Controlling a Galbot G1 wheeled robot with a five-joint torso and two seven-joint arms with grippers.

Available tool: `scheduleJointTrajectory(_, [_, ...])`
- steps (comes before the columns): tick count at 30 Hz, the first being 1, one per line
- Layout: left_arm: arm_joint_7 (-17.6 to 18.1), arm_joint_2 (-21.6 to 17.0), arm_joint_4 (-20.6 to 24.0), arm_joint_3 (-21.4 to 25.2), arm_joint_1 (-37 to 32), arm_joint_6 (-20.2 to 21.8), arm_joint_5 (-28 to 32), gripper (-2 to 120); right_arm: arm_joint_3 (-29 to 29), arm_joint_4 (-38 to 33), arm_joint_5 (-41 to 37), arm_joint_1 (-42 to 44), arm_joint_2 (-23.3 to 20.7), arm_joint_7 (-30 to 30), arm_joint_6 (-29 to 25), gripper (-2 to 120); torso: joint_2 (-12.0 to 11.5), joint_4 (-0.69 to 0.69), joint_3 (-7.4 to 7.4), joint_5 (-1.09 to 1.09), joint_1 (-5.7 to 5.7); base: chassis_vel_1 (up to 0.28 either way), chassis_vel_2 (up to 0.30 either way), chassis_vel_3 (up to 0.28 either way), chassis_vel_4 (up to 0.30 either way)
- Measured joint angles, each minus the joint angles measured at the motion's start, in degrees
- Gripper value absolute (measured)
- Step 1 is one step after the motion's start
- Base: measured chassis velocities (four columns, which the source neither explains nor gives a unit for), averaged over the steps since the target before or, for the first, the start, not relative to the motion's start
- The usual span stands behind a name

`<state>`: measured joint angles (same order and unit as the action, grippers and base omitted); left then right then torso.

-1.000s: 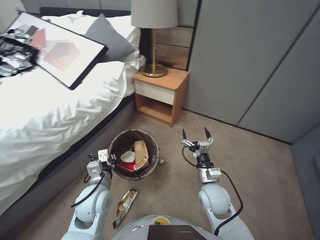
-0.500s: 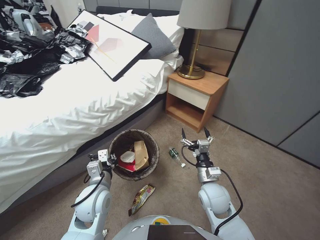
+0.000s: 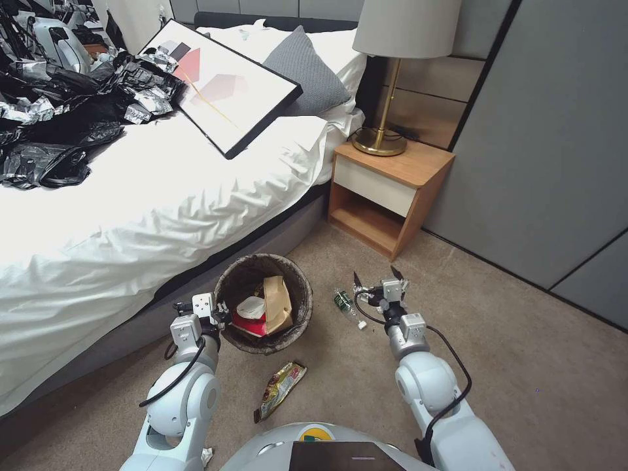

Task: Pick up the trash bin, then pick up the garbage from the floor and place it into the trash bin.

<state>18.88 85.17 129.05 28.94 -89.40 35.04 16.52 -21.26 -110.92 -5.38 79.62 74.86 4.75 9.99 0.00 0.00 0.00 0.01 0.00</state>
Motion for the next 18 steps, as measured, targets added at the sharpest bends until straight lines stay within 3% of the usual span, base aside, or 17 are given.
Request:
scheduleJointTrajectory(8, [-0.01,-0.01,0.00,0.00,0.00,0.00,0.00,0,5.98,11.95,-7.76,-10.81,-5.34,-5.07,7.52,100,0.00,0.00,0.00,0.00,0.00,0.000,0.000,0.000,0.000])
scheduleJointTrajectory(18, [-0.01,0.00,0.00,0.00,0.00,0.00,0.00,0,14.04,30.97,-9.02,-24.72,-5.25,-10.99,9.98,100,0.00,0.01,0.00,-0.03,0.00,0.000,0.000,0.000,0.000])
